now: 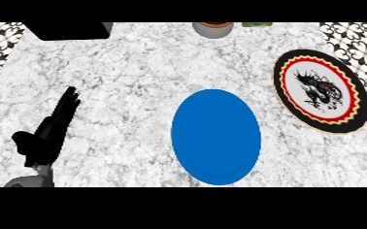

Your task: Pick the tomato from the plate and place it in the plate

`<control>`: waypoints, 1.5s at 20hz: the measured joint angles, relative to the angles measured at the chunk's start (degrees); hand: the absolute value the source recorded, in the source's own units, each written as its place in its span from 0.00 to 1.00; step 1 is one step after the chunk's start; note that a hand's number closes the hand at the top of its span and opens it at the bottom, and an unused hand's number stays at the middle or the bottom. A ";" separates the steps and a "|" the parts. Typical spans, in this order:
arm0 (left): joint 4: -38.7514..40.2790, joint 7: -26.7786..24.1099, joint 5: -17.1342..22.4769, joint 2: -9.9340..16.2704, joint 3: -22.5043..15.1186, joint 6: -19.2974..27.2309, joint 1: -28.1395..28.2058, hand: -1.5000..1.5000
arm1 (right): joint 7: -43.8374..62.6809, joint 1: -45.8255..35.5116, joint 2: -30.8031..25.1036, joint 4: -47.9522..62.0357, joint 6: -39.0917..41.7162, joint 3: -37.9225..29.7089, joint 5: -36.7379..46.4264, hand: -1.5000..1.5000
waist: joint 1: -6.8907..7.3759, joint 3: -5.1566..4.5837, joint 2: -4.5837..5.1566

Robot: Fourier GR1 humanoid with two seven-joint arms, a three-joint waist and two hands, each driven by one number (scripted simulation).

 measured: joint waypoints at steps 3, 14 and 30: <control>-0.28 -0.65 -0.78 -1.04 -0.81 0.20 0.40 0.50 | 0.43 1.27 0.79 -5.12 0.34 -3.27 -0.01 1.00 | 0.80 -0.01 0.11; -0.36 0.43 -2.14 -2.26 -0.95 -0.46 -1.07 0.50 | 7.68 -11.07 -0.38 -8.89 9.62 -4.53 2.79 1.00 | 2.24 0.03 0.36; 0.10 0.80 -3.06 -3.23 -0.42 -1.40 -2.37 0.50 | 9.57 -47.92 2.47 22.87 9.22 11.44 13.07 1.00 | 3.22 0.08 0.54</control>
